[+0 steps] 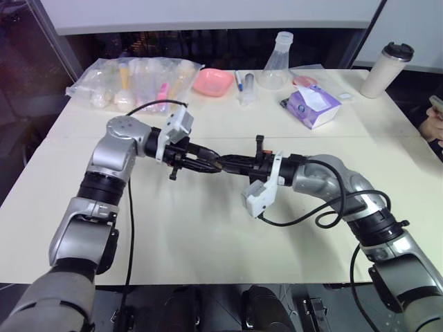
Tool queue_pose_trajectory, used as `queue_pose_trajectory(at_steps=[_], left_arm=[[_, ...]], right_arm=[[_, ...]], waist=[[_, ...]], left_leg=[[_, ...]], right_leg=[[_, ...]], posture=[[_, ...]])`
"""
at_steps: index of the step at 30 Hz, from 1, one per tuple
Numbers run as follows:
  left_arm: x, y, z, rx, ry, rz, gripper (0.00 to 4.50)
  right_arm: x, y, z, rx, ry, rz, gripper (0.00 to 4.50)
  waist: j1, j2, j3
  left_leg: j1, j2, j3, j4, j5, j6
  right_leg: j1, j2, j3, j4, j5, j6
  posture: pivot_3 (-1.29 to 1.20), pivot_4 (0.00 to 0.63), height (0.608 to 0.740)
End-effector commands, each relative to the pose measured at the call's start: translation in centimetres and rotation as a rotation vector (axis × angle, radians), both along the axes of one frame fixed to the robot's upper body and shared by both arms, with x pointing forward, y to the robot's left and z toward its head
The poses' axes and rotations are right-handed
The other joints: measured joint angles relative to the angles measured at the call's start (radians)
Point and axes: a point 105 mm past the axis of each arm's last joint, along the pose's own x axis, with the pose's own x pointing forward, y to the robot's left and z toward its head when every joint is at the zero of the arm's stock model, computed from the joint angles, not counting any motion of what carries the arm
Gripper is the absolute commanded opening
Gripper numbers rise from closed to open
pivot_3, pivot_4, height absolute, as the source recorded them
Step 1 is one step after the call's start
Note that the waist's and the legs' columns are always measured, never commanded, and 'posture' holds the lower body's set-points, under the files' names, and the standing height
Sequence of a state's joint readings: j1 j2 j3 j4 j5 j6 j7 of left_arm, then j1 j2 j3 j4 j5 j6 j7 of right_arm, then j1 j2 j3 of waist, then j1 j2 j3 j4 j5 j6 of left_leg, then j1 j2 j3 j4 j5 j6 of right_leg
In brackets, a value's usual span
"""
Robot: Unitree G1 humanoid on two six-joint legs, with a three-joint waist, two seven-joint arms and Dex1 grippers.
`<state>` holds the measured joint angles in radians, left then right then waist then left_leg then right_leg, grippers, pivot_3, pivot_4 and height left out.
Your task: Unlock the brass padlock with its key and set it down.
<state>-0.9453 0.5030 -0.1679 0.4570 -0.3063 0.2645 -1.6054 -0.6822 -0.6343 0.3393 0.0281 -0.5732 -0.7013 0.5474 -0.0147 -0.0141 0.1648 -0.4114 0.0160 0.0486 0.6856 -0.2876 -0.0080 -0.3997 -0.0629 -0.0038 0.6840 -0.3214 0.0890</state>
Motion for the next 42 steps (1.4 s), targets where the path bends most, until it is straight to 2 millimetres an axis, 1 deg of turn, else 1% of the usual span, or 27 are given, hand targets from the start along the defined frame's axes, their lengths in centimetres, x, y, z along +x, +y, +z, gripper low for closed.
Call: queue_pose_trajectory(at_steps=[1, 3, 5, 6, 8, 9, 11, 12, 14, 16, 18, 19, 22, 25, 28, 30, 31, 33, 38, 42], left_arm=[[0.3, -0.2, 0.8, -0.004, -0.039, 0.009, 0.76], [0.3, -0.2, 0.8, 0.002, -0.028, 0.019, 0.76], [0.4, -0.1, 0.7, 0.008, -0.018, 0.035, 1.78], [0.4, 0.0, 0.7, 0.011, -0.014, 0.039, 2.05], [0.5, 0.2, 0.8, 0.011, -0.013, 0.048, 3.04], [0.5, 0.3, 0.8, 0.011, -0.013, 0.053, 3.37], [0.7, 0.5, 0.9, 0.003, -0.016, 0.071, 4.38], [0.8, 0.6, 1.0, -0.004, -0.022, 0.082, 4.46], [0.9, 0.9, 1.1, -0.014, -0.036, 0.096, 4.46], [1.0, 1.3, 1.8, -0.037, -0.054, 0.122, 4.46], [0.6, 2.0, 3.3, -0.068, -0.066, 0.127, 4.46], [0.2, 2.3, 3.7, -0.073, -0.069, 0.121, 4.46], [-0.4, 2.9, 3.8, -0.068, -0.065, 0.119, 4.46], [-0.5, 3.4, 3.7, -0.073, -0.045, 0.136, 3.61], [-0.7, 3.3, 3.5, -0.071, -0.043, 0.138, 2.37], [-0.8, 3.2, 3.2, -0.064, -0.037, 0.132, 1.37], [-0.9, 3.1, 3.1, -0.061, -0.035, 0.130, 1.00], [-1.0, 3.0, 2.4, -0.033, -0.032, 0.119, 0.09], [-0.8, 2.5, 1.2, -0.017, -0.032, 0.115, 0.03], [-0.2, 2.3, -0.1, 0.009, -0.033, 0.130, 0.03]], right_arm=[[-0.8, 0.9, 1.9, 0.050, -0.057, 0.056, 0.02], [-0.8, 0.9, 1.9, 0.051, -0.056, 0.054, 0.02], [-0.7, 0.9, 1.9, 0.052, -0.051, 0.048, 0.00], [-0.6, 0.8, 1.8, 0.050, -0.048, 0.046, 0.00], [-0.6, 0.8, 1.7, 0.049, -0.046, 0.043, 0.00], [-0.5, 0.8, 1.7, 0.049, -0.045, 0.042, 0.00], [-0.5, 0.8, 1.7, 0.050, -0.043, 0.039, 0.00], [-0.4, 0.7, 1.7, 0.051, -0.040, 0.035, 0.00], [-0.3, 0.7, 1.6, 0.051, -0.037, 0.031, 0.00], [0.0, 0.3, 1.2, 0.046, -0.026, 0.013, 0.00], [0.6, -0.4, 0.6, 0.032, -0.012, -0.015, 0.00], [0.7, -0.6, 0.5, 0.030, -0.008, -0.024, 0.00], [0.9, -0.8, 0.3, 0.033, -0.002, -0.032, 0.00], [0.9, -0.8, 0.2, 0.037, 0.005, -0.034, 0.00], [1.0, -0.8, 0.1, 0.038, 0.007, -0.035, 0.00], [1.0, -0.9, 0.1, 0.040, 0.009, -0.037, 0.00], [1.0, -0.9, 0.1, 0.040, 0.009, -0.038, 0.00], [1.0, -0.8, 0.1, 0.042, 0.010, -0.037, 0.00], [0.9, -0.5, 0.3, 0.046, 0.008, -0.032, 0.00], [0.7, -0.4, 0.5, 0.048, 0.005, -0.026, 0.00]], waist=[[0.000, 0.000, 0.000], [0.000, 0.000, 0.000], [0.000, 0.000, 0.000], [0.000, 0.000, 0.000], [0.000, 0.000, 0.000], [0.000, 0.000, 0.000], [0.000, 0.000, 0.000], [0.000, 0.000, 0.000], [0.000, 0.000, 0.000], [0.000, 0.000, 0.000], [-0.001, 0.000, 0.000], [-0.003, 0.000, 0.000], [-0.003, 0.000, 0.000], [-0.002, 0.000, 0.000], [0.000, 0.000, 0.000], [0.000, 0.000, 0.000], [0.000, 0.000, 0.000], [-0.001, 0.000, 0.000], [-0.001, 0.000, 0.000], [0.000, 0.000, 0.000]], left_leg=[[0.000, 0.000, 0.000, 0.000, 0.000, 0.000], [0.000, 0.000, 0.000, 0.000, 0.000, 0.000], [0.000, 0.000, 0.000, 0.000, 0.000, 0.000], [0.000, 0.000, 0.000, 0.000, 0.000, 0.000], [0.000, 0.000, 0.000, 0.000, 0.000, 0.000], [0.000, 0.000, 0.000, 0.000, 0.000, 0.000], [0.000, 0.000, 0.000, 0.000, 0.000, 0.000], [0.000, 0.000, 0.000, 0.000, 0.000, 0.000], [0.000, 0.000, 0.000, 0.000, 0.000, 0.000], [0.000, 0.000, 0.000, 0.000, 0.000, 0.000], [0.000, 0.000, 0.000, 0.000, 0.000, 0.000], [0.000, 0.000, 0.000, 0.000, 0.000, 0.000], [0.000, 0.000, 0.000, 0.000, 0.000, 0.000], [0.000, 0.000, 0.000, 0.000, 0.000, 0.000], [0.000, 0.000, 0.000, 0.000, 0.000, 0.000], [0.000, 0.000, 0.000, 0.000, 0.000, 0.000], [0.000, 0.000, 0.000, 0.000, 0.000, 0.000], [0.000, 0.000, 0.000, 0.000, 0.000, 0.000], [0.000, 0.000, 0.000, 0.000, 0.000, 0.000], [0.000, 0.000, 0.000, 0.000, 0.000, 0.000]], right_leg=[[0.000, 0.000, 0.000, 0.000, 0.000, 0.000], [0.000, 0.000, 0.000, 0.000, 0.000, 0.000], [0.000, 0.000, 0.000, 0.000, 0.000, 0.000], [0.000, 0.000, 0.000, 0.000, 0.000, 0.000], [0.000, 0.000, 0.000, 0.000, 0.000, 0.000], [0.000, 0.000, 0.000, 0.000, 0.000, 0.000], [0.000, 0.000, 0.000, 0.000, 0.000, 0.000], [0.000, 0.000, 0.000, 0.000, 0.000, 0.000], [0.000, 0.000, 0.000, 0.000, 0.000, 0.000], [0.000, 0.000, 0.000, 0.000, 0.000, 0.000], [0.000, -0.001, 0.000, 0.000, 0.000, 0.000], [0.000, -0.001, 0.000, 0.000, 0.000, 0.000], [0.000, -0.001, 0.000, 0.000, 0.000, 0.000], [0.000, -0.001, 0.000, 0.000, 0.000, 0.000], [0.000, -0.001, 0.000, 0.000, 0.000, 0.000], [0.000, -0.001, 0.000, 0.000, 0.000, 0.000], [0.000, -0.001, 0.000, 0.000, 0.000, 0.000], [0.000, -0.001, 0.000, 0.000, 0.000, 0.000], [0.000, -0.001, 0.000, 0.000, 0.000, 0.000], [0.000, 0.000, 0.000, 0.000, 0.000, 0.000]], posture=[[0.00, 0.150, 0.715], [0.00, 0.150, 0.715], [0.00, 0.150, 0.715], [0.00, 0.150, 0.715], [0.00, 0.150, 0.715], [0.00, 0.150, 0.715], [0.00, 0.150, 0.715], [0.00, 0.150, 0.715], [0.00, 0.150, 0.715], [0.00, 0.150, 0.715], [0.00, 0.150, 0.715], [0.00, 0.150, 0.715], [0.00, 0.150, 0.715], [0.00, 0.150, 0.715], [0.00, 0.150, 0.715], [0.00, 0.150, 0.715], [0.00, 0.150, 0.715], [0.00, 0.150, 0.715], [0.00, 0.150, 0.715], [0.00, 0.150, 0.715]])
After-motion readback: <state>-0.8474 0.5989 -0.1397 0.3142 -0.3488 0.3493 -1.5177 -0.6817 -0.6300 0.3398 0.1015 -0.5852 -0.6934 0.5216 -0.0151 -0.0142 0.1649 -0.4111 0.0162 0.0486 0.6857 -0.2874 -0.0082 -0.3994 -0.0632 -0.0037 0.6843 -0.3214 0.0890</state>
